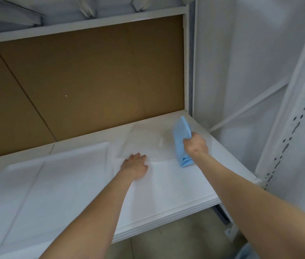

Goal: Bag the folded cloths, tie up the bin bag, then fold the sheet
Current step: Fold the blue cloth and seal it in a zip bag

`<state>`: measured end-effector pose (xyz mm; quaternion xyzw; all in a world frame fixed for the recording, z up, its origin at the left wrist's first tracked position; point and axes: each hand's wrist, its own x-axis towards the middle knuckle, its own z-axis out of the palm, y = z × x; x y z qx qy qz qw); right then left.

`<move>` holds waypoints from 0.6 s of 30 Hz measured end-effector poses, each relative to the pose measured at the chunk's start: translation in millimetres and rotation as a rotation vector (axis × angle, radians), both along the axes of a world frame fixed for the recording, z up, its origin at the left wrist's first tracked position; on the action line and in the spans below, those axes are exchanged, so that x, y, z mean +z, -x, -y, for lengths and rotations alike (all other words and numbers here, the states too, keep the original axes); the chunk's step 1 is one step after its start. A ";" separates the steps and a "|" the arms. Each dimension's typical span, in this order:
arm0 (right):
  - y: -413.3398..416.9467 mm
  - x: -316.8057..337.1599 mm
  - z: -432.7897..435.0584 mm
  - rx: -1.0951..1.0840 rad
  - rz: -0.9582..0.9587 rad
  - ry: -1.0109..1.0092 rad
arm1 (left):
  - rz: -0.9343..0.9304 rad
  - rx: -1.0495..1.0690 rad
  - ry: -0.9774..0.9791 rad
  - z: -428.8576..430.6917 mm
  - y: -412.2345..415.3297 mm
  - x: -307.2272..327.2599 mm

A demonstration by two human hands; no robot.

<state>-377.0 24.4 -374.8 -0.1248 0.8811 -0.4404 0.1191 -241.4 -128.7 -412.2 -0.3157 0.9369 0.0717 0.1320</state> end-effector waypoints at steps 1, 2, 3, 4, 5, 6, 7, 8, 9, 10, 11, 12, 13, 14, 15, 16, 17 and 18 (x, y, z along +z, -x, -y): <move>0.7 0.6 0.7 -0.026 -0.022 0.008 | 0.013 -0.020 0.041 -0.6 0.1 -2.0; 1.3 1.1 2.1 -0.050 -0.037 0.015 | 0.018 -0.045 0.120 -4.0 0.9 0.0; 0.9 1.5 3.6 -0.066 -0.050 0.013 | 0.027 -0.083 0.208 -8.3 2.9 3.0; 0.3 1.3 5.2 -0.066 -0.056 -0.001 | 0.029 -0.127 0.262 -15.7 5.7 7.8; -1.0 0.5 6.8 -0.050 -0.055 -0.021 | 0.008 -0.175 0.270 -24.7 8.9 12.4; -2.3 -1.8 8.6 -0.030 -0.046 -0.042 | -0.022 -0.214 0.234 -34.2 12.3 17.1; -3.8 -4.3 9.1 -0.014 -0.032 -0.062 | -0.070 -0.239 0.161 -43.2 16.5 20.6; -4.3 -7.9 8.8 -0.007 -0.013 -0.077 | -0.109 -0.233 0.049 -51.4 20.2 23.7; -5.3 -11.0 8.4 -0.006 0.006 -0.089 | -0.144 -0.204 -0.083 -55.4 22.3 24.8; -5.9 -13.9 7.7 -0.008 0.026 -0.098 | -0.180 -0.158 -0.189 -56.6 22.6 25.6; -6.5 -16.0 6.3 -0.008 0.046 -0.103 | -0.242 -0.128 -0.243 -54.6 21.5 26.2; -5.9 -17.9 5.1 -0.007 0.065 -0.100 | -0.306 -0.113 -0.232 -48.6 20.3 25.5; -5.4 -18.9 3.4 -0.002 0.082 -0.092 | -0.349 -0.118 -0.165 -38.5 19.5 22.4; -4.1 -19.9 2.0 0.004 0.097 -0.082 | -0.351 -0.128 -0.079 -27.9 17.8 19.3; -2.9 -20.8 1.1 0.012 0.104 -0.075 | -0.306 -0.139 -0.020 -17.6 13.7 15.5; -1.0 -22.1 1.1 0.019 0.109 -0.065 | -0.237 -0.137 -0.015 -9.4 6.7 13.5; 0.4 -22.5 2.2 0.027 0.112 -0.050 | -0.161 -0.131 -0.026 -1.3 0.0 11.3; 2.0 -23.4 4.7 0.035 0.114 -0.024 | -0.093 -0.125 -0.026 4.4 -5.7 9.7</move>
